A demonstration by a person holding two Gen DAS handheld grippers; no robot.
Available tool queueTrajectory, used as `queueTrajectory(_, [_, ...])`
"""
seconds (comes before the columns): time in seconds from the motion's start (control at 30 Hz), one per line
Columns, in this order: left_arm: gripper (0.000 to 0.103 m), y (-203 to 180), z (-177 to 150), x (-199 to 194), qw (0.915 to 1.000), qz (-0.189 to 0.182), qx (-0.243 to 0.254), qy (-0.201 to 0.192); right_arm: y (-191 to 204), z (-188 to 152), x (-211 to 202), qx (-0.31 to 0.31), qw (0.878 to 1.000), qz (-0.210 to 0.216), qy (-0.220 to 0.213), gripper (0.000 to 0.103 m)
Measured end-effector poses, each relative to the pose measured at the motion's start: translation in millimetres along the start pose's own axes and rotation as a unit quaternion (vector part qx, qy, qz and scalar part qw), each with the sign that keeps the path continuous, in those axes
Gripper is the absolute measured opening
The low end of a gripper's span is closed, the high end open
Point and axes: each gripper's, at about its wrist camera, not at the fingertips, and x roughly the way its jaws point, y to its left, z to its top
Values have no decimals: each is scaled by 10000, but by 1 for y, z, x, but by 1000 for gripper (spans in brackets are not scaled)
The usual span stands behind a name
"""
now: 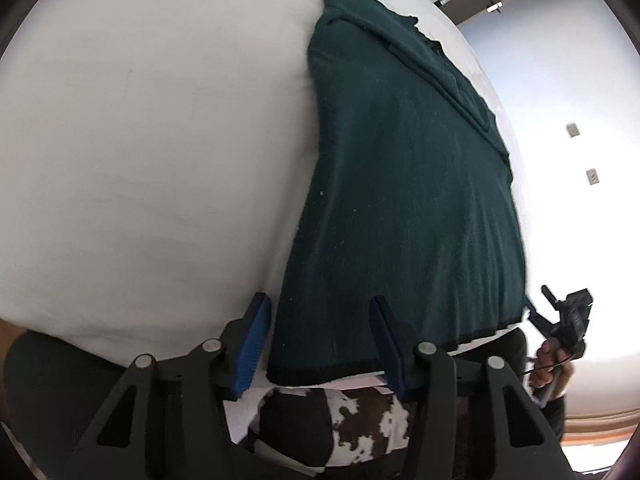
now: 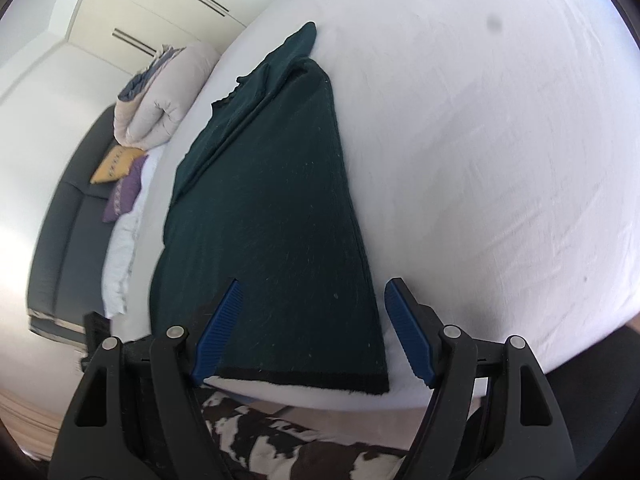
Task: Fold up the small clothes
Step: 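Move both tools to the hem of the folded sweater strip, then grasp the hem with both tools and fold it up toward the collar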
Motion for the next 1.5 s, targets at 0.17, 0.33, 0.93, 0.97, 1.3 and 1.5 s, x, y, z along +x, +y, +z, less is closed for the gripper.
queueTrajectory(0.17, [43,-4,-1,5,9999,-13,6,105,-9,-1,-3,306,9992,256,32,73])
queueTrajectory(0.33, [9,9,-2,3,9998,-41,-147,107,-8,-2,-5,291,9993,224,112,73])
queueTrajectory(0.93, [6,5,-10,-8,9988,-314,-165,-340,-14,-3,0,257,9955,-166,892,64])
queueTrajectory(0.97, [6,5,-10,-8,9987,-326,-171,-350,-14,-2,3,270,9948,-125,974,58])
queueTrajectory(1.3, [6,12,-14,-10,9979,-458,-245,-387,-32,-6,11,587,9917,209,1121,9])
queueTrajectory(1.5, [5,11,-14,-17,9950,-809,-369,-450,-12,-6,9,197,9941,253,1037,7])
